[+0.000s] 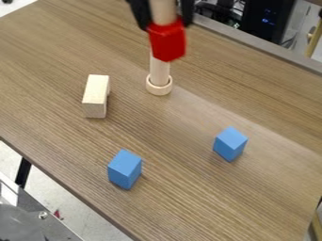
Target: Put the hexagon and the cylinder on top on the arch
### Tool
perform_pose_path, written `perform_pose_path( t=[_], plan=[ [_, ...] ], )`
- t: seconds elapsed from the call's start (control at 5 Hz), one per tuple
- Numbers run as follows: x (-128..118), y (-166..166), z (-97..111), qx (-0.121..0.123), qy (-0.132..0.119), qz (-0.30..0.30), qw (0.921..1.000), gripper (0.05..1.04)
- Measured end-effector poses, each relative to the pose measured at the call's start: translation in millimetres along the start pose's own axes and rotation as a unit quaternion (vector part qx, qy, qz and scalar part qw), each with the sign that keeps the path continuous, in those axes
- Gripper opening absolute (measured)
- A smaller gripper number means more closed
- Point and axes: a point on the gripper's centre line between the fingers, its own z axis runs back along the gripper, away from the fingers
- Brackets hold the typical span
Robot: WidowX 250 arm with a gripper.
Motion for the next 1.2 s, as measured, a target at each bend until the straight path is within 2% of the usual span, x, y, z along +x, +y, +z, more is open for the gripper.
perform_pose_path(
  t=[0.2,0.4,0.6,1.0,1.2],
  plan=[
    [5,31,12,0.005,0.018,-0.015,0.9997,0.713],
    [10,50,5,0.029,0.035,-0.05,0.9977,0.713],
    [21,57,-16,0.054,0.037,-0.065,0.9957,0.713],
    [30,65,-55,0.084,0.016,-0.072,0.9937,0.713],
    [32,64,-73,0.1,0.024,-0.072,0.9921,0.713]
  ],
)
